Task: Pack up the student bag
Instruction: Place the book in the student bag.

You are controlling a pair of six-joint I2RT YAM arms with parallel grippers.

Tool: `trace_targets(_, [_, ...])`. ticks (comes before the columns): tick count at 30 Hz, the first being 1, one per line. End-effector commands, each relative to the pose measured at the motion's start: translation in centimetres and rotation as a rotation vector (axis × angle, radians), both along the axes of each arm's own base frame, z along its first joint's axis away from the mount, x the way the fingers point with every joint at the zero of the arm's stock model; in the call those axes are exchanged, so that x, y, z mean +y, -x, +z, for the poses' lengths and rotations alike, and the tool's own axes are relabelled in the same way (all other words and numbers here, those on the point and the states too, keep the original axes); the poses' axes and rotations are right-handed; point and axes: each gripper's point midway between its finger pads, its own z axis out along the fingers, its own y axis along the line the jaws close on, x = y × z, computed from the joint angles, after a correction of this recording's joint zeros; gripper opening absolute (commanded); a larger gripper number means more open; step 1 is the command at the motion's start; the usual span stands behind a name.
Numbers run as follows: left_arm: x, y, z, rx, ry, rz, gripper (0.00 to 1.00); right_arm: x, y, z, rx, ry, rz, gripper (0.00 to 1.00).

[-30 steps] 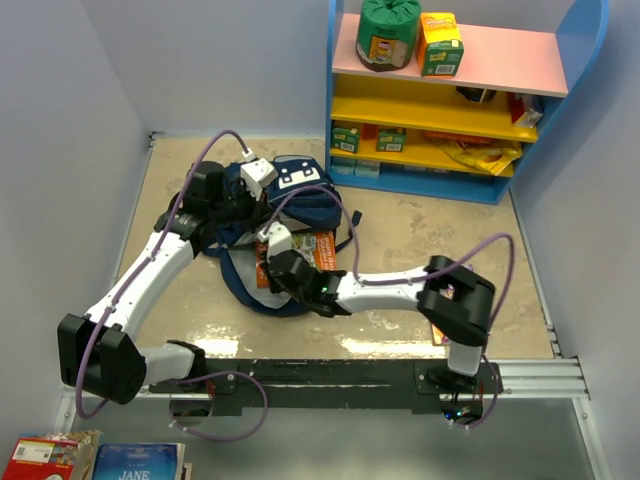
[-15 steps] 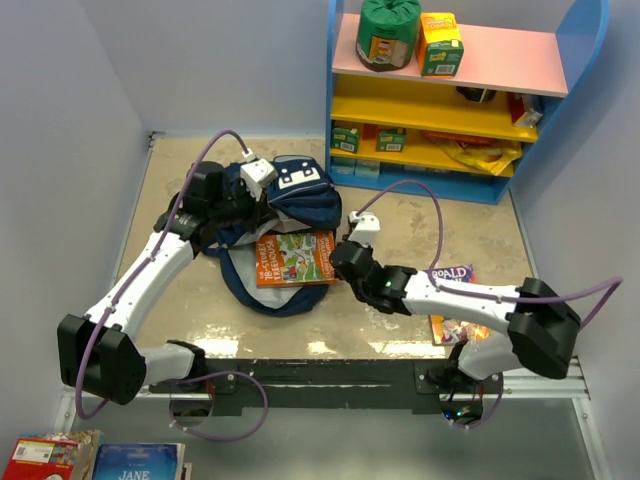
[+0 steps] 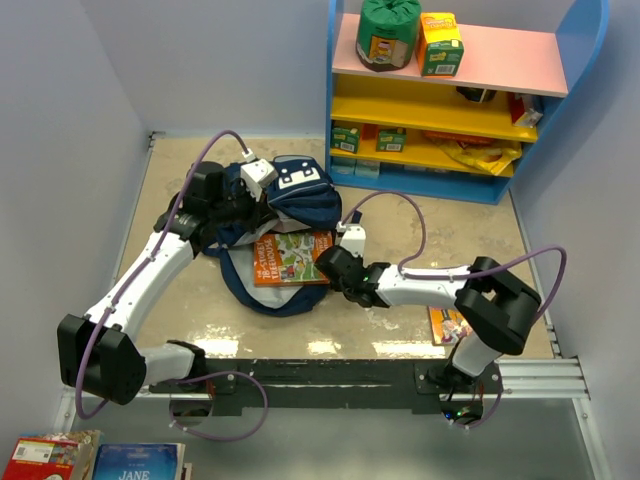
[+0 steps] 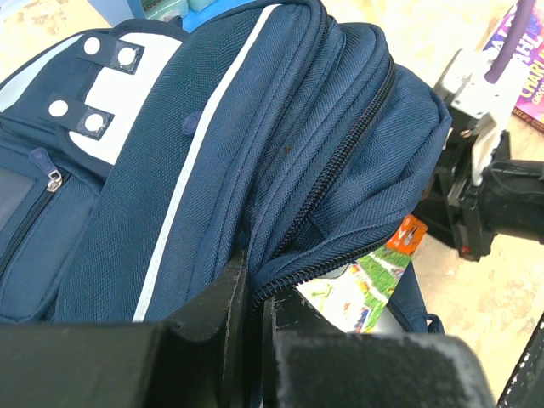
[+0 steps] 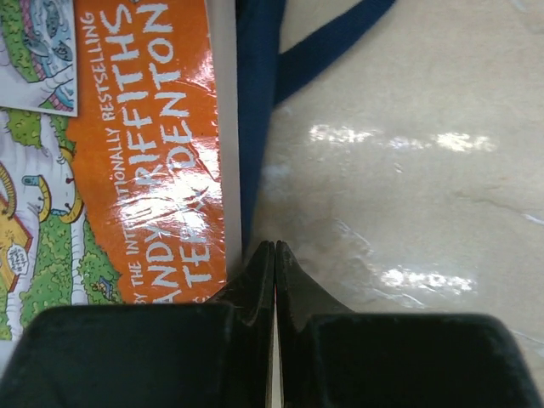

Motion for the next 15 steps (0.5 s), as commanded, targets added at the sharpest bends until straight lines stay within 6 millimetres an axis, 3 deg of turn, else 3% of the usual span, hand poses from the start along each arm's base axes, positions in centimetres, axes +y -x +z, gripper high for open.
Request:
trace_targets(1, [-1.1, -0.5, 4.2, -0.13, 0.07, -0.044, 0.0, 5.3, -1.8, 4.2, -0.064, -0.185, 0.047, 0.0])
trace_targets(7, [-1.1, -0.6, 4.0, -0.123, 0.068, -0.04, 0.0, 9.1, -4.3, 7.6, -0.133, -0.229, 0.075, 0.0])
trace_targets(12, [-1.1, -0.4, 3.8, -0.122, 0.069, -0.043, 0.0, 11.3, -5.0, 5.5, -0.104, -0.229, 0.105, 0.0])
trace_targets(15, [-1.0, -0.3, 3.7, -0.124, 0.061, -0.04, 0.0, 11.2, -5.0, 4.9, -0.099, -0.218, 0.109, 0.0])
